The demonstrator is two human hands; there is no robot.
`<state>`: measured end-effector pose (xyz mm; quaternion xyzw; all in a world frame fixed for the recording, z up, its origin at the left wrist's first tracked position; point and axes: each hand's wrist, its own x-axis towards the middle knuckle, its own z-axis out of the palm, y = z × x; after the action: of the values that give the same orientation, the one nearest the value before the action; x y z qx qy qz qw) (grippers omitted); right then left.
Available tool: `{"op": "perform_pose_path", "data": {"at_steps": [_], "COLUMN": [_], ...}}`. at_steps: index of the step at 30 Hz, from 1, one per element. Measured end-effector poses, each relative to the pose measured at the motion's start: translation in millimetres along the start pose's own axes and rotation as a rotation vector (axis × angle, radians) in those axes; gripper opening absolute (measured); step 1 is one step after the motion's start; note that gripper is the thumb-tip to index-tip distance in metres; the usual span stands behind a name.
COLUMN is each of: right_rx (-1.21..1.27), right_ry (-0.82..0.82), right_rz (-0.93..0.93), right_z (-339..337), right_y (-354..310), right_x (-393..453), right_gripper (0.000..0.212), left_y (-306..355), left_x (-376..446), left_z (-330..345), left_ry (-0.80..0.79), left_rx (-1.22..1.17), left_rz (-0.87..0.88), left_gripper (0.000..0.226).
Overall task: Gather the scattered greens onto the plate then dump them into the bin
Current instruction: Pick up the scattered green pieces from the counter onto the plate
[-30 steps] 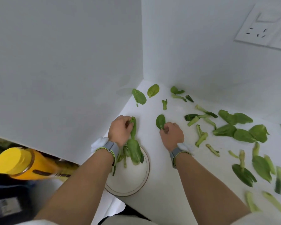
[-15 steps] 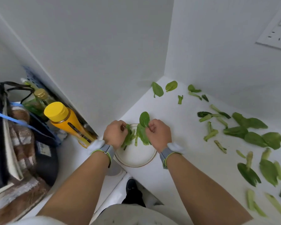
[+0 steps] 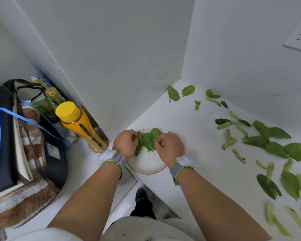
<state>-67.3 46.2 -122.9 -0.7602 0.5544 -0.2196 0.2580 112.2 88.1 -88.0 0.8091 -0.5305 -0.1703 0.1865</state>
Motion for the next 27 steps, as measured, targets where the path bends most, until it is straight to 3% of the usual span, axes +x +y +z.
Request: {"op": "perform_pose_path", "data": {"at_steps": [7, 12, 15, 18, 27], "right_rx": [0.032, -0.035, -0.244, -0.484, -0.522], "right_ry": [0.148, 0.118, 0.019, -0.152, -0.382], "right_rz": [0.121, 0.274, 0.308, 0.317, 0.506], "right_z": [-14.3, -27.3, -31.9, -32.2, -36.1], "right_y": [17.6, 46.2, 62.3, 71.3, 79.5], "right_x": [12.0, 29.3, 36.5, 45.5, 93.5], "right_gripper": [0.033, 0.031, 0.028, 0.052, 0.086], "left_y": [12.2, 30.1, 42.4, 53.8, 95.2], "left_x": [16.8, 36.1, 51.5, 68.8, 124.4], "left_z": [-2.4, -0.3, 3.1, 8.6, 40.8], "left_ry": [0.039, 0.040, 0.033, -0.001, -0.132], "left_rx": [-0.041, -0.079, -0.076, -0.078, -0.047], "left_rz": [0.063, 0.132, 0.164, 0.221, 0.262], "left_gripper": [0.013, 0.013, 0.011, 0.014, 0.023]}}
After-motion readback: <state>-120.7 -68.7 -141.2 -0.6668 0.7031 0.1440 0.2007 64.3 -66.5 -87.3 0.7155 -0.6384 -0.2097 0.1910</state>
